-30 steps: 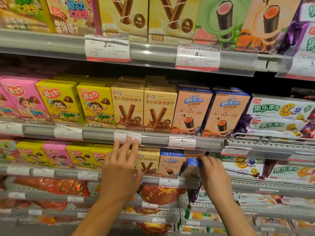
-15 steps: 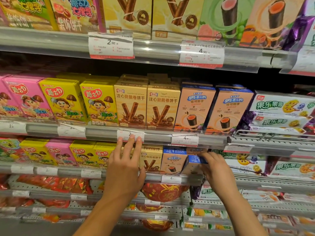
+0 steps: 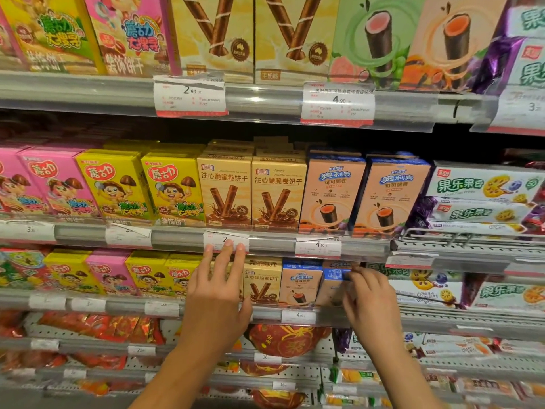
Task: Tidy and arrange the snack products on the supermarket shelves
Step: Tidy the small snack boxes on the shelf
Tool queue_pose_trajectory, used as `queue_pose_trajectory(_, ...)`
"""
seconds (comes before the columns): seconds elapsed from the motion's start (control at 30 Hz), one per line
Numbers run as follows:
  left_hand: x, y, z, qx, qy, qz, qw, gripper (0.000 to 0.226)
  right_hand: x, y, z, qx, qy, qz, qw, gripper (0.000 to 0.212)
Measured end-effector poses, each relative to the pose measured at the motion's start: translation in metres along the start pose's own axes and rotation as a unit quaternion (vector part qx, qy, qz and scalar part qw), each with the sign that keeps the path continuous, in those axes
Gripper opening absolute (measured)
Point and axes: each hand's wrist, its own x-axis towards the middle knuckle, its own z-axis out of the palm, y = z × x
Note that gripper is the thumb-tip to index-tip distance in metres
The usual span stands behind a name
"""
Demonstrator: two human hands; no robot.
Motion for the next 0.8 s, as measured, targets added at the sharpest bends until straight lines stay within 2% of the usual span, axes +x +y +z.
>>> queue_pose_trajectory(0.2, -0.001, 0.0, -0.001, 0.01, 0.003, 0.005, 1.0, 0.096, 0.001, -0.006, -0.001, -0.028, -0.035, 0.014, 0.999, 0.061)
queue_pose_trajectory(0.47, 0.0, 0.002, -0.003, -0.001, -0.025, -0.015, 1.0, 0.1, -0.005, -0.012, -0.01, 0.014, -0.018, 0.01, 1.0, 0.054)
queue_pose_trajectory(0.63, 0.0, 0.002, 0.001, -0.005, -0.028, -0.013, 1.0, 0.103, -0.017, -0.04, -0.027, 0.082, 0.031, -0.071, 0.994, 0.052)
queue_pose_trajectory(0.8, -0.001, -0.001, 0.002, -0.016, -0.043, -0.019, 0.999, 0.101, -0.005, -0.087, -0.039, 0.097, 0.047, -0.142, 0.984, 0.06)
